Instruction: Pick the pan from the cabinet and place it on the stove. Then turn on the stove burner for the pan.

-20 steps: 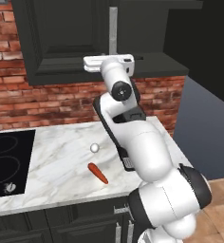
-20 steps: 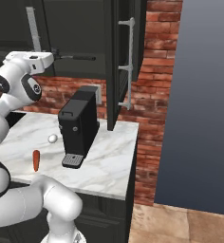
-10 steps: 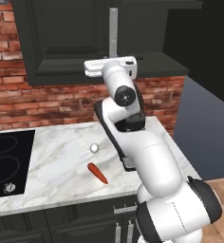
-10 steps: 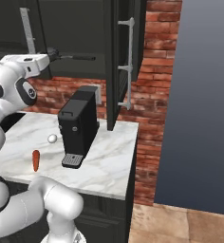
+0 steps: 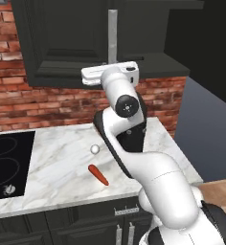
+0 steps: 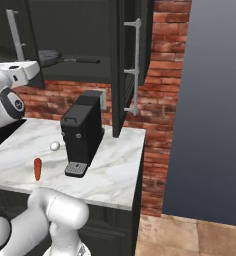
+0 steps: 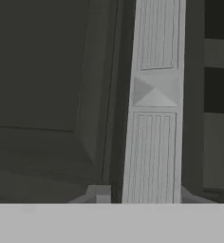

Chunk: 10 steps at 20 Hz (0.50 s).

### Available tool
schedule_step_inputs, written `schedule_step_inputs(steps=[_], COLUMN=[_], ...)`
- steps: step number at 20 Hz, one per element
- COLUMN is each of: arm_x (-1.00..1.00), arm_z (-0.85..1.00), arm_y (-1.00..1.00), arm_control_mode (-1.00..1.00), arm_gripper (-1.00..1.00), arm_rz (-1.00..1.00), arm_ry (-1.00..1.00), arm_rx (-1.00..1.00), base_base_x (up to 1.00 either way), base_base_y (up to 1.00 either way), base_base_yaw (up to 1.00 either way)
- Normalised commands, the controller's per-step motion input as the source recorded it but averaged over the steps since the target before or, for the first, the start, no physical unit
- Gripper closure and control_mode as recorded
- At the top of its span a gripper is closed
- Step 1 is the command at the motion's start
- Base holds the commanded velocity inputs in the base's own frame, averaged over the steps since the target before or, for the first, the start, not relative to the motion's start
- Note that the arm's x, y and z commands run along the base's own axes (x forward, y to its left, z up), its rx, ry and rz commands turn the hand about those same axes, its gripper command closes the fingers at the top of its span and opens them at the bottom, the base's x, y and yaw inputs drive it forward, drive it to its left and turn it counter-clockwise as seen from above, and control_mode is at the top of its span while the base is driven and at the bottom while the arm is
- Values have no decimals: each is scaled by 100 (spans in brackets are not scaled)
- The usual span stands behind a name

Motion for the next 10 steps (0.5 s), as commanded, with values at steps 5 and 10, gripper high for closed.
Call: schedule_step_inputs(steps=[5, 10], arm_x=[-61, -56], arm_z=[6, 0], arm_y=[45, 55], arm_control_mode=[-100, -100], arm_gripper=[100, 100], arm_rz=[0, 0], arm_ry=[3, 0], arm_rx=[0, 0], base_base_x=[0, 0], base_base_y=[0, 0], base_base_yaw=[0, 0])
